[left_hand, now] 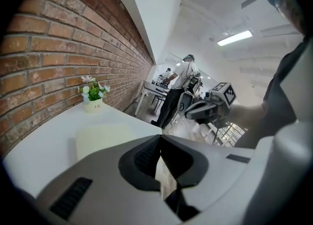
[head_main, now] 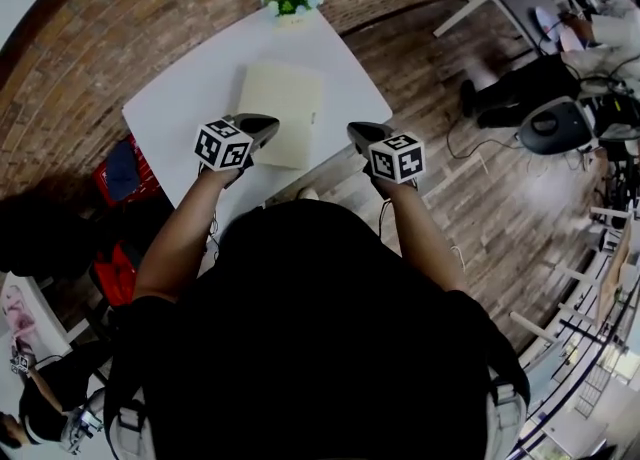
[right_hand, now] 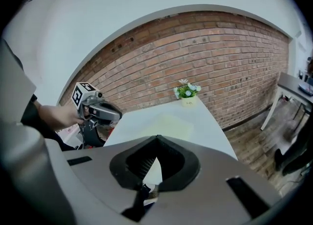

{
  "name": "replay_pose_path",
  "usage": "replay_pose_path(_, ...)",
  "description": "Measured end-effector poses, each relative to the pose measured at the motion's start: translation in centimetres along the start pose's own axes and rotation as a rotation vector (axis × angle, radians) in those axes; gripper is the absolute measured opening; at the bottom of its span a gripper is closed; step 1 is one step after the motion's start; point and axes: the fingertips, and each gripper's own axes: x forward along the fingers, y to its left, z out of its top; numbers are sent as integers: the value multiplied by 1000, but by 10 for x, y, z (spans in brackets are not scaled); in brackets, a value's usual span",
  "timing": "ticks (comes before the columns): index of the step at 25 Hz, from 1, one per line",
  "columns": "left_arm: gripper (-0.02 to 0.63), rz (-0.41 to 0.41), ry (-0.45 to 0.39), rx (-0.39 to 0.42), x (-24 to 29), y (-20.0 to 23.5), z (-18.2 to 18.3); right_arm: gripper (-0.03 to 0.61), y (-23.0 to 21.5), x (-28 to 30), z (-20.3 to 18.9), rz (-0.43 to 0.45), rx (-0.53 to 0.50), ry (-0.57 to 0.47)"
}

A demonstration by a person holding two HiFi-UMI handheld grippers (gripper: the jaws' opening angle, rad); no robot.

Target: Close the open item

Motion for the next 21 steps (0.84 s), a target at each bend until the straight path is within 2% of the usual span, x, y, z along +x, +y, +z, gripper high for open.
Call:
replay_pose_path(8,11,64,-89,6,-30,3,17,21,1,-6,29,15,-37,-43)
replay_pose_path(15,11,174,-246,64,-68,4,41,20,17,-14,49,56,-49,-88)
replay_pose_path(21,11,191,-274,64,-77,7,39,21,24,-16,62,68,-58,-125)
